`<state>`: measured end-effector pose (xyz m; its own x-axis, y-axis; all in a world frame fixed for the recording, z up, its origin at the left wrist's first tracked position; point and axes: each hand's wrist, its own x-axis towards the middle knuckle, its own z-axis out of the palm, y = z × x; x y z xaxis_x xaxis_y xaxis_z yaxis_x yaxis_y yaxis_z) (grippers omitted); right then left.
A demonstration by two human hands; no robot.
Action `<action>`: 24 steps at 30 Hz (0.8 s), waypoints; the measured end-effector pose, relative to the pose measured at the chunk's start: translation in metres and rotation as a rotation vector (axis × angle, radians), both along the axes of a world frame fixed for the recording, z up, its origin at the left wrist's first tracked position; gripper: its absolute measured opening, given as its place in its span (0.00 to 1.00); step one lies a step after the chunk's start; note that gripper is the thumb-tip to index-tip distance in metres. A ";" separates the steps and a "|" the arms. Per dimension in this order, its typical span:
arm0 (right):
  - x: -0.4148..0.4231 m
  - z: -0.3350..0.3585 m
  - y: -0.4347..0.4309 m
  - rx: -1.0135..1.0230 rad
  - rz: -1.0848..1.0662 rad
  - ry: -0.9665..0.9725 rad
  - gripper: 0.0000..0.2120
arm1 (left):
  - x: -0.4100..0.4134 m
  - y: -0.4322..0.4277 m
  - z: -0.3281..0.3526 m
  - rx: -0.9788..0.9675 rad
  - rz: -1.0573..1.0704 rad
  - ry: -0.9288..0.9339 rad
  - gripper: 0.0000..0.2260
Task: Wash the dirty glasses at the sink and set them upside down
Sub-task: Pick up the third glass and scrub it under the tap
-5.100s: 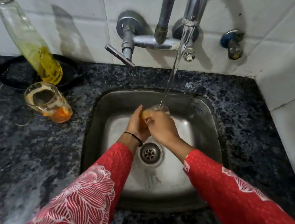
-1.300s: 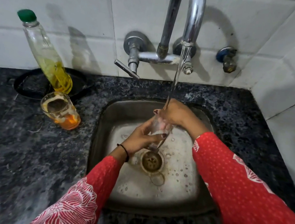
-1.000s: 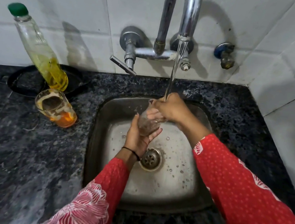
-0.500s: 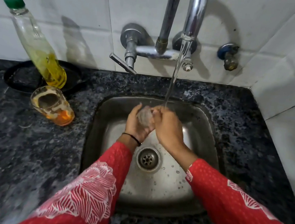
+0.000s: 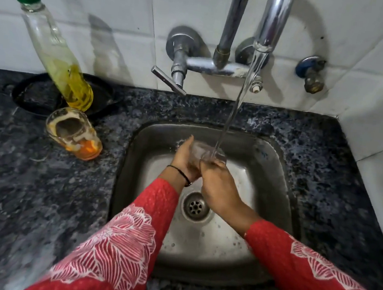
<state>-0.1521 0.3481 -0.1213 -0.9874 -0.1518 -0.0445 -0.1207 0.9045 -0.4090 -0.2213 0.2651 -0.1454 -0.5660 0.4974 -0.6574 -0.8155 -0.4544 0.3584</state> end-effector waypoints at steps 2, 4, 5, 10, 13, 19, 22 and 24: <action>-0.005 0.013 -0.023 -0.688 -0.501 -0.156 0.12 | 0.007 0.002 -0.007 0.018 0.031 0.028 0.29; -0.010 0.014 -0.032 -0.991 -0.698 -0.237 0.09 | 0.011 0.003 -0.011 -0.045 0.018 0.029 0.30; -0.009 0.007 -0.031 -0.925 -0.630 -0.264 0.09 | 0.010 0.003 -0.011 -0.094 -0.003 0.021 0.30; 0.005 -0.003 0.007 0.083 0.166 -0.260 0.16 | 0.006 -0.004 0.003 -0.132 -0.091 -0.059 0.36; 0.003 -0.006 0.016 0.293 0.267 -0.014 0.20 | 0.011 -0.005 0.008 -0.086 -0.040 -0.037 0.35; 0.003 0.014 0.019 -1.083 -0.450 -0.108 0.07 | 0.030 -0.026 0.002 0.041 0.066 0.115 0.37; 0.001 -0.003 0.020 -1.498 -0.941 -0.196 0.18 | 0.034 -0.028 0.019 0.041 -0.032 0.216 0.30; 0.001 -0.015 0.019 -1.609 -1.121 -0.249 0.18 | 0.036 -0.025 0.032 -0.015 -0.090 0.287 0.17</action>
